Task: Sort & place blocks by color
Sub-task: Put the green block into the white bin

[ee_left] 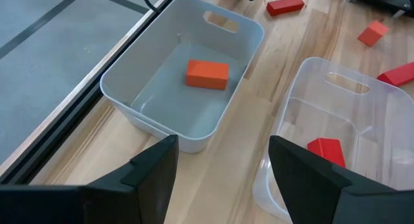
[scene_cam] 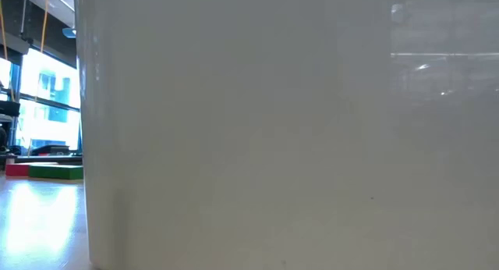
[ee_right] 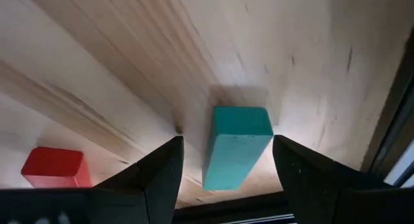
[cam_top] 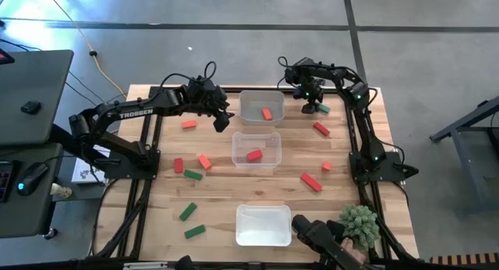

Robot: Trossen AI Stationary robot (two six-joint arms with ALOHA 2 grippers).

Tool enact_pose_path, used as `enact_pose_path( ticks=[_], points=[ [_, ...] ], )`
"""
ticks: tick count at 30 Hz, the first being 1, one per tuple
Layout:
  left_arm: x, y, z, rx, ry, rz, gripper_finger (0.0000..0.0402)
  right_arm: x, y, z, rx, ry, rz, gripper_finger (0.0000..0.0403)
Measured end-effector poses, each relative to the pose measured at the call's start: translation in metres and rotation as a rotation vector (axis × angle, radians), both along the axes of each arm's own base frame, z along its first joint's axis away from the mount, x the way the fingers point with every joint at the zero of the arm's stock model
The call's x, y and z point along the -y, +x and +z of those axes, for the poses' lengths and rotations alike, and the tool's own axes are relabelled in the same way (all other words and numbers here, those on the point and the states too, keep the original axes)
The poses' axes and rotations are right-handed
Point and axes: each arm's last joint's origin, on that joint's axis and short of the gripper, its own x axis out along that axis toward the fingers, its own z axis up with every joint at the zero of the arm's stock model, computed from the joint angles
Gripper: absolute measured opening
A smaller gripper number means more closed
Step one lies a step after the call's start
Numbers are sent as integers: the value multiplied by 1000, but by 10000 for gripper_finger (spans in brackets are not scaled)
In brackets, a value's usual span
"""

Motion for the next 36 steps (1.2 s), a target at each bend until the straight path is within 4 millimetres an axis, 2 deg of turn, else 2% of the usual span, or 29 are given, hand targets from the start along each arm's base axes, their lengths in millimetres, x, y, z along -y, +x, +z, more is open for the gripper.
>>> enact_pose_path(
  ticks=[4, 7, 16, 25, 31, 36],
  points=[
    [0, 0, 0, 0, 0, 0, 229, 0, 0, 0, 2, 0, 0, 225],
    [0, 0, 0, -3, 6, -5, 229, 0, 0, 0, 3, -2, 1, 207],
    [0, 0, 0, -4, 7, -6, 229, -1, 0, 0, 22, 17, -8, 80],
    [0, 0, 0, -4, 7, -6, 229, -4, 0, 4, -2, 31, -12, 75],
    [0, 0, 0, -4, 7, -6, 229, -9, 1, 30, 39, -43, -85, 75],
    [0, 0, 0, -4, 7, -6, 229, -17, -3, 67, 94, -123, -146, 75]
  ],
)
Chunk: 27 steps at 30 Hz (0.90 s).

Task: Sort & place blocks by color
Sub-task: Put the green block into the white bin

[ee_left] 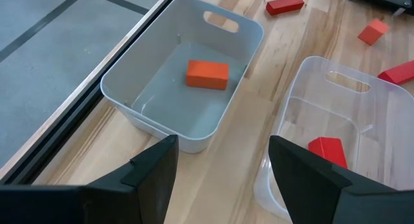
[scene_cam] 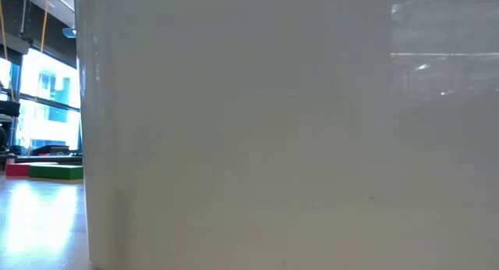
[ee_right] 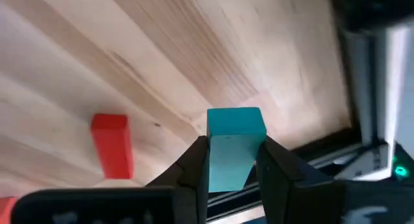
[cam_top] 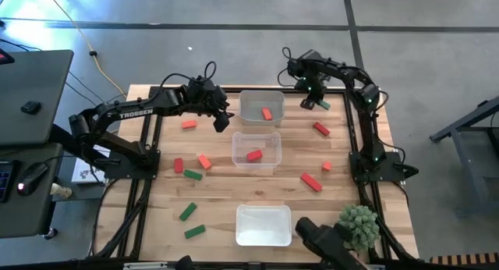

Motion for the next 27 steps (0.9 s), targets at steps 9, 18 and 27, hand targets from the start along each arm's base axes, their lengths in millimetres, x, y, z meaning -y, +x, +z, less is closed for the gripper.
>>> enact_pose_path(
  ticks=[9, 18, 27],
  points=[
    [0, 0, 0, -1, -4, 2, 229, -39, 4, 73, 239, -101, -112, 75],
    [6, -4, -6, -40, -108, -19, 229, -110, 21, 139, 529, -170, -158, 75],
    [29, 0, -14, -155, -153, -122, 229, -188, 59, 163, 744, -161, -109, 75]
  ],
)
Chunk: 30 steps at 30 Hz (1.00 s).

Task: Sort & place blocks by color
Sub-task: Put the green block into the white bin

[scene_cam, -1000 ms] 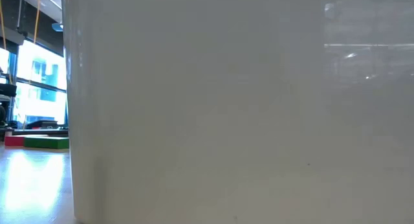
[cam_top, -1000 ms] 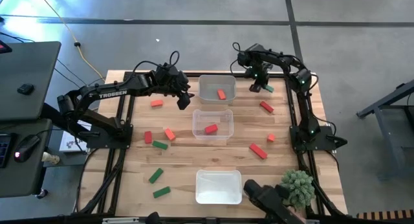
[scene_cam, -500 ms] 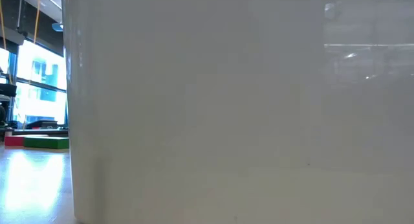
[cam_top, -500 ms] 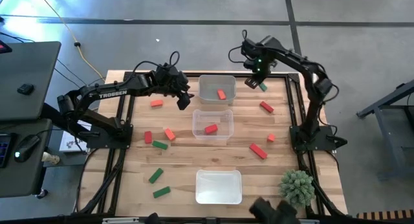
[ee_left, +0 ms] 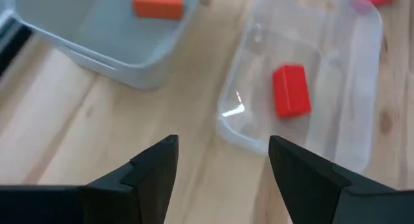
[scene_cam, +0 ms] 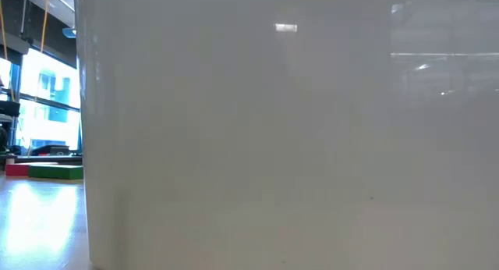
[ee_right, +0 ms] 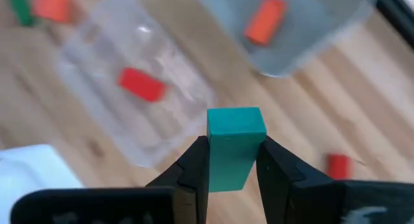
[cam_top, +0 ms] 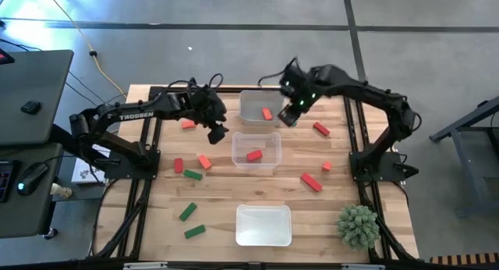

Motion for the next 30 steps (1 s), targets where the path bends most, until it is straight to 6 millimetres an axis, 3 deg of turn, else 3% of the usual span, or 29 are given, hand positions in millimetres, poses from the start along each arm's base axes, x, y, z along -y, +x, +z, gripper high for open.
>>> enact_pose_path(
  ticks=[11, 18, 30],
  points=[
    [25, 8, -3, -51, -23, -89, 229, -99, 35, 4, 148, 13, 229, 75],
    [37, 13, -3, -39, -88, -44, 229, -144, 46, 4, 236, 0, 377, 75],
    [62, 21, -3, -16, -254, 93, 229, -224, 69, -41, 176, -4, 763, 75]
  ],
)
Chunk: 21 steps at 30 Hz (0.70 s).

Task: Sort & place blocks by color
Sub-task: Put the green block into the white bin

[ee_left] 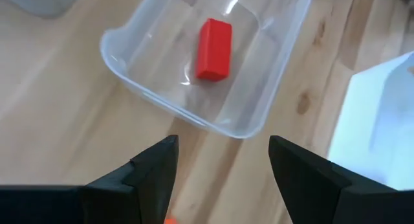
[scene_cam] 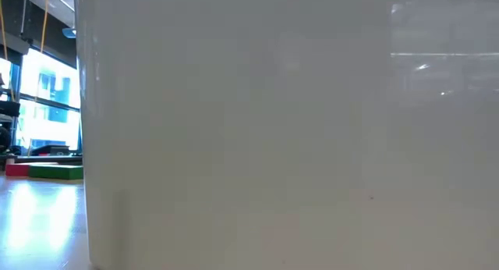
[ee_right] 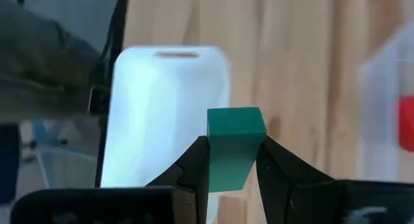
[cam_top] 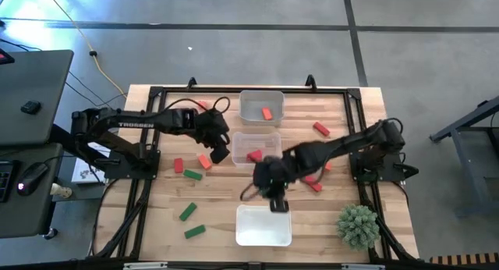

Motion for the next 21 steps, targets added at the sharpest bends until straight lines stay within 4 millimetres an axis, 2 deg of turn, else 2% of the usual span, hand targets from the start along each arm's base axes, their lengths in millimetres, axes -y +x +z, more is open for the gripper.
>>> enact_pose_path(
  ticks=[9, 17, 21],
  points=[
    [28, 3, -2, -48, -67, 23, 229, -39, 10, -31, -25, -6, 166, 75],
    [51, 2, -4, -93, -41, 6, 229, -64, 23, -86, -135, -37, 290, 76],
    [58, 0, -6, -130, -21, 10, 229, -69, 27, -106, -177, -52, 303, 80]
  ],
)
